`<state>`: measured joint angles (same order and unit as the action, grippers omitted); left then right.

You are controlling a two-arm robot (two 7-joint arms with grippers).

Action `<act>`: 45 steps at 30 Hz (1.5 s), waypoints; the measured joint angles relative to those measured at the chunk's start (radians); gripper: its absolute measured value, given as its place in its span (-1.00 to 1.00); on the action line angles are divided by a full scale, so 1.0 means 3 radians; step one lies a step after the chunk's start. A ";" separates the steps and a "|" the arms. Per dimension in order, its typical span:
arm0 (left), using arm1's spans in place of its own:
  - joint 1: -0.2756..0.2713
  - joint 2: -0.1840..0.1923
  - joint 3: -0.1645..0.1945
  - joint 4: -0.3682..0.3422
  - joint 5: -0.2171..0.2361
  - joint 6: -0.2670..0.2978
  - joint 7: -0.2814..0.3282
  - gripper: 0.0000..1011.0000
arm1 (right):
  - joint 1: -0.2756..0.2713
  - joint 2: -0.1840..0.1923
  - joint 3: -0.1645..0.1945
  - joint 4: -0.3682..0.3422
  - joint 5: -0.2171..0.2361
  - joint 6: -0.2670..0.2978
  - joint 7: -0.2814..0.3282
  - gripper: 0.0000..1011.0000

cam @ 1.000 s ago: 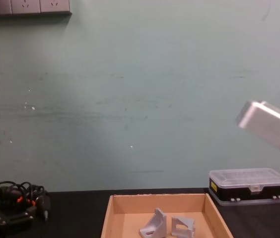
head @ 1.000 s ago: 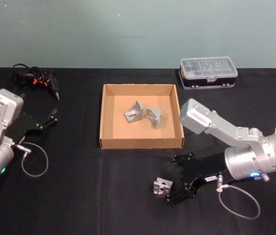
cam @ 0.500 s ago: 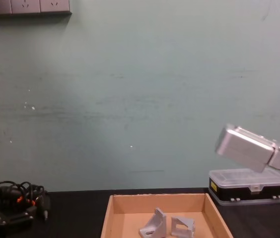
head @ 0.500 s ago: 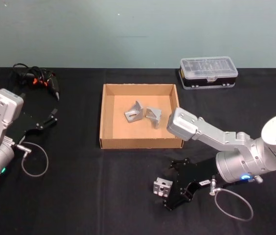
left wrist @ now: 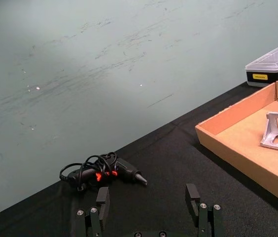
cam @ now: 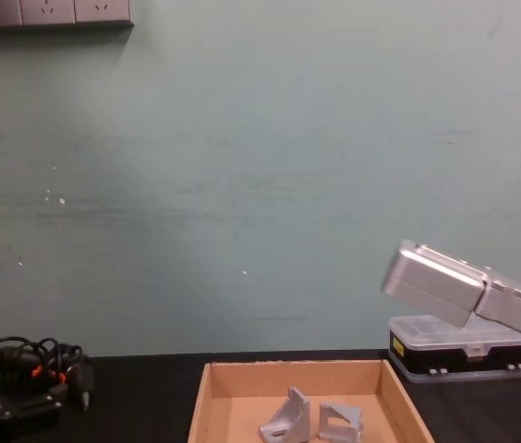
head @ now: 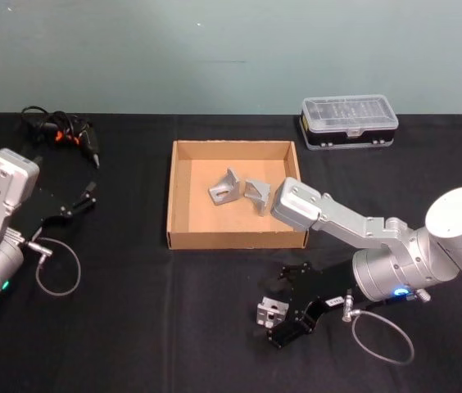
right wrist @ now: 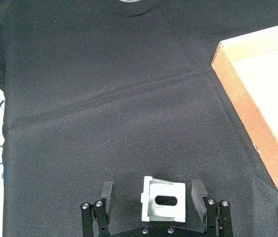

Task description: Use one hand to pick up the angle iron from the table and place it into the box.

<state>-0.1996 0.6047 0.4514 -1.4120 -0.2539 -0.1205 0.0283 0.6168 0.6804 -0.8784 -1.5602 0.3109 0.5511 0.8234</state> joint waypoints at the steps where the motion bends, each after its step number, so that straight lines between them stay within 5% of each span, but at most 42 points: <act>1: 0.0000 0.0000 0.0000 0.0000 0.0000 0.0000 0.0000 1.00 | 0.0000 0.0000 0.0000 -0.0001 0.0000 0.0000 0.0001 0.99; 10: 0.0000 0.0000 0.0000 0.0000 0.0000 0.0000 0.0000 1.00 | -0.0002 0.0006 0.0003 -0.0008 0.0001 -0.0001 0.0001 0.91; 36: 0.0000 0.0000 0.0000 0.0000 0.0000 0.0000 0.0000 1.00 | -0.0006 0.0012 0.0008 -0.0019 0.0003 -0.0004 0.0001 -0.70; 45: 0.0000 0.0000 0.0000 0.0000 0.0000 0.0000 0.0000 1.00 | -0.0006 0.0012 0.0009 -0.0019 0.0003 -0.0004 0.0001 -0.87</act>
<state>-0.1995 0.6047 0.4514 -1.4120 -0.2539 -0.1205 0.0283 0.6150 0.6839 -0.8758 -1.5659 0.3117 0.5498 0.8236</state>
